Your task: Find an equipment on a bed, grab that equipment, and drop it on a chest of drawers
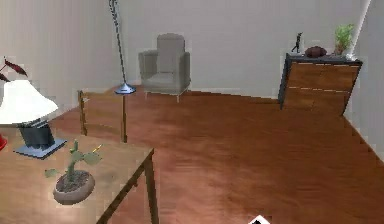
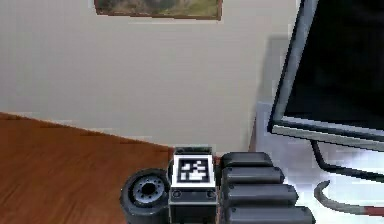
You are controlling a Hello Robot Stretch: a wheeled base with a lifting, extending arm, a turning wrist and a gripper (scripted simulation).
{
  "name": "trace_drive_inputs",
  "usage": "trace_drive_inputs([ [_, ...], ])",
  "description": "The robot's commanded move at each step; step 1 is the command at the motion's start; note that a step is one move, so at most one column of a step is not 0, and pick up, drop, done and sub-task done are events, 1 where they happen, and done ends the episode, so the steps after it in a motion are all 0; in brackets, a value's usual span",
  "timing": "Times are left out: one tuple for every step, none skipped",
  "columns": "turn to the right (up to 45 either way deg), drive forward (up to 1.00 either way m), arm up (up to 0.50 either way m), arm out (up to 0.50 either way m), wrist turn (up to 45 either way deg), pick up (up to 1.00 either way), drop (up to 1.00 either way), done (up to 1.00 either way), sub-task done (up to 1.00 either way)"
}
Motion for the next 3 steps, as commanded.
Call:
trace_drive_inputs([
  [33.0,0.0,0.0,0.0,0.0,0.0,0.0,0.0,0.0],
  [0.0,1.0,0.0,0.0,0.0,0.0,0.0,0.0,0.0],
  [3.0,0.0,0.0,0.0,0.0,0.0,0.0,0.0,0.0],
])
